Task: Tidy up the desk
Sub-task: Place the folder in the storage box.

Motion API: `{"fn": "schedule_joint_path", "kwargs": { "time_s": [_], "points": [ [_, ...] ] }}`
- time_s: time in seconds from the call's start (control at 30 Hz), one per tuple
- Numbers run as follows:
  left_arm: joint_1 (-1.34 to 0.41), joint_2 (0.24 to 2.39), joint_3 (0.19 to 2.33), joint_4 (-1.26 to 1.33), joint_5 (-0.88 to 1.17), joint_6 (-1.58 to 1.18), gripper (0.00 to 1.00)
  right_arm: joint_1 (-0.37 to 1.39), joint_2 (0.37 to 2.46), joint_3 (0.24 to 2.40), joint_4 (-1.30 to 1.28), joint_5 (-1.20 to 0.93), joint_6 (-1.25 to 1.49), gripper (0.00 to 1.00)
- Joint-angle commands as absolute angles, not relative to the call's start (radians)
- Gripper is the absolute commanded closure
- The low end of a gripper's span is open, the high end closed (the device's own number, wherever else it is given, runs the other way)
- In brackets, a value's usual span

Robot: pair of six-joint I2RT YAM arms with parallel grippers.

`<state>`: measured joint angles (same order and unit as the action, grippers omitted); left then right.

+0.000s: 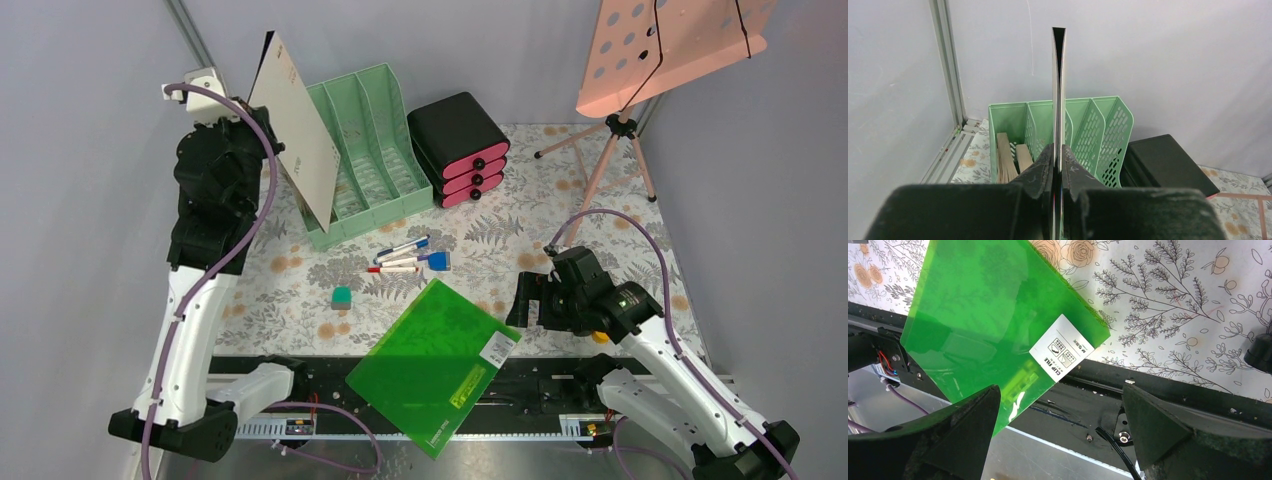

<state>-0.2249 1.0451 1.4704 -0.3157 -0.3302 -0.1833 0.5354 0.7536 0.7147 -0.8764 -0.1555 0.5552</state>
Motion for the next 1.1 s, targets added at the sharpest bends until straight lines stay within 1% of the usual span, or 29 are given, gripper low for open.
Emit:
{"fn": "schedule_joint_path", "kwargs": {
  "time_s": [0.0,0.13,0.3,0.6,0.8,1.07],
  "points": [
    [-0.224,1.066,1.479,-0.139,-0.331,-0.214,1.00,0.532,0.753,0.711,-0.855,-0.174,0.546,0.01],
    [-0.224,1.102,1.486,-0.122,-0.325,-0.252,1.00,0.532,0.755,0.712,-0.856,-0.173,0.543,0.01],
    [-0.225,1.133,1.479,-0.097,-0.379,-0.275,1.00,0.532,0.761,0.713,-0.855,-0.172,0.541,0.01],
    [-0.242,1.175,1.457,-0.030,-0.474,-0.204,1.00,0.532,0.777,0.713,-0.856,-0.168,0.535,0.00],
    [-0.253,1.201,1.421,0.052,-0.483,-0.161,1.00,0.532,0.788,0.714,-0.855,-0.167,0.534,0.01],
    [-0.293,1.223,1.336,0.230,-0.498,-0.079,1.00,0.532,0.787,0.713,-0.856,-0.165,0.535,0.00]
  ]
}}
